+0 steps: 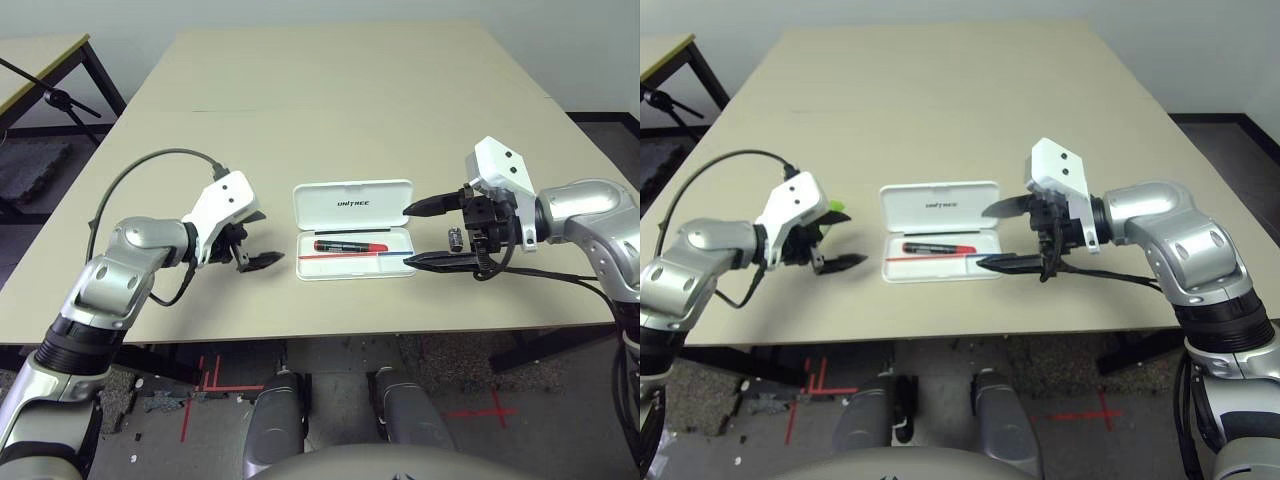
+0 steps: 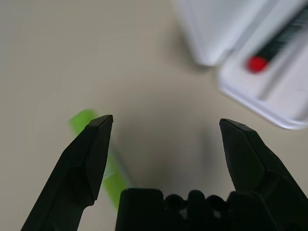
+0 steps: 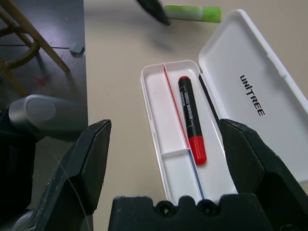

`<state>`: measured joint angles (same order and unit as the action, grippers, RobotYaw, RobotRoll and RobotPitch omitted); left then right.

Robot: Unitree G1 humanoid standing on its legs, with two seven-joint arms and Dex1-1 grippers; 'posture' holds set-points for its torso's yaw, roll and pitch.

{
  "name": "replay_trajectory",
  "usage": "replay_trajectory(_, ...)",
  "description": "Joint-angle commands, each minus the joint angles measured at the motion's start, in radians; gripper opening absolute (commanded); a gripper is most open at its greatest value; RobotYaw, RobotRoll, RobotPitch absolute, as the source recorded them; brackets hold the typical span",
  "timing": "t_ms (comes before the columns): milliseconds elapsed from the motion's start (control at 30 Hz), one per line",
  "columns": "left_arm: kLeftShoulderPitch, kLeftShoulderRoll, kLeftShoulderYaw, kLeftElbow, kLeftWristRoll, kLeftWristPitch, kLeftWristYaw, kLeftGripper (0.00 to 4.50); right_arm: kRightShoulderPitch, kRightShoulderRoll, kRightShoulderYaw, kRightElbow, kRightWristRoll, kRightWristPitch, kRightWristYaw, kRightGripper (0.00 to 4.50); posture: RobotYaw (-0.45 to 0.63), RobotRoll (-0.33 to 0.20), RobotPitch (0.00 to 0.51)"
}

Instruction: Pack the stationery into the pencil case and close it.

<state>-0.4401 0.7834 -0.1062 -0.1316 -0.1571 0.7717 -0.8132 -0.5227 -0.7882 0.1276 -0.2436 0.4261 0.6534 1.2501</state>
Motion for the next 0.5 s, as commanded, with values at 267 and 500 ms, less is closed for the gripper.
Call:
replay_trajectory(267, -0.097, -0.092, 0.006, 0.140, 0.041, 0.243, 0.192, 4.50, 0.000, 0.003, 0.032, 0.000, -0.014, -0.021, -0.020, 4.46, -0.10, 0.000, 0.075)
replay_trajectory(500, -0.131, -0.143, 0.037, 0.225, 0.027, 0.293, 0.232, 4.50, 0.008, -0.001, 0.031, -0.009, -0.014, -0.020, -0.027, 4.46, -0.12, 0.000, 0.078)
